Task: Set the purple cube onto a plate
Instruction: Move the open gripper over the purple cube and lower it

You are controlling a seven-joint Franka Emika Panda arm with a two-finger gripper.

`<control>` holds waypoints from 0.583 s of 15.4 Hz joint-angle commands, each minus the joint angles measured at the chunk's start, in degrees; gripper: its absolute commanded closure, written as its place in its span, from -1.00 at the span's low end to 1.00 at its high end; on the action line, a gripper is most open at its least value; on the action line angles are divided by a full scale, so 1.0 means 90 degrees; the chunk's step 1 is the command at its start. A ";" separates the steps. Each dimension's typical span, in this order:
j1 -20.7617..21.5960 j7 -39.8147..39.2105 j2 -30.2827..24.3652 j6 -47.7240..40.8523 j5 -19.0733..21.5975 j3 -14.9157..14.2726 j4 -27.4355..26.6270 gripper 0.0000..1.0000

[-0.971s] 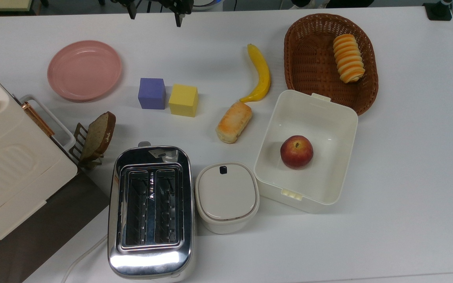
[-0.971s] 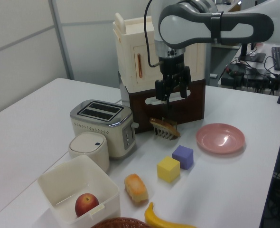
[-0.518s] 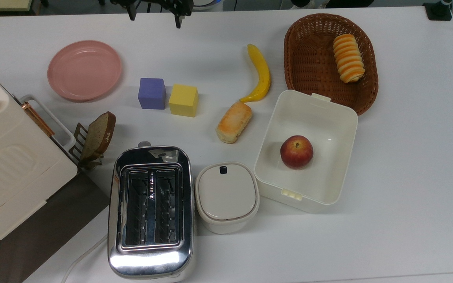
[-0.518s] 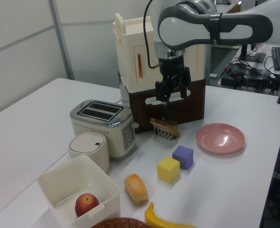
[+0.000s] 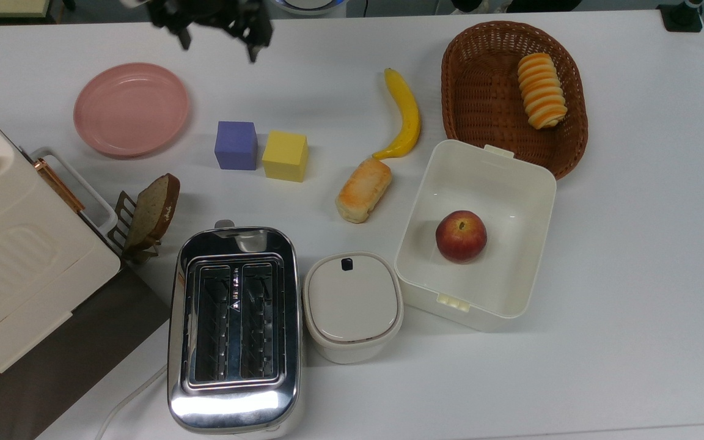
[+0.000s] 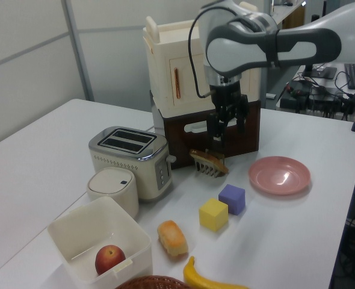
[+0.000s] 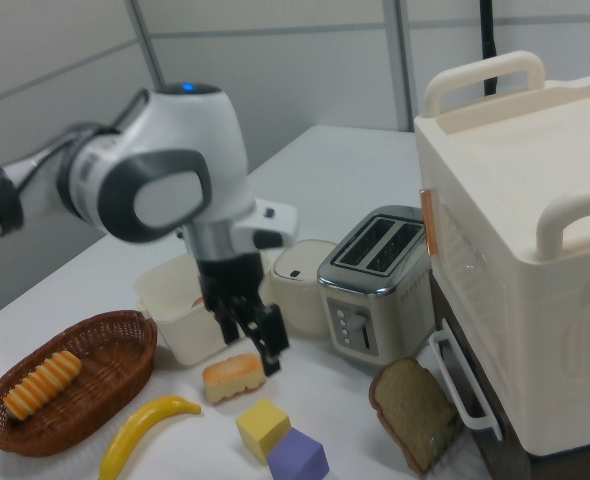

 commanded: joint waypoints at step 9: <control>0.0124 -0.0135 0.0046 0.2398 -0.0939 -0.0308 -0.2315 -1.00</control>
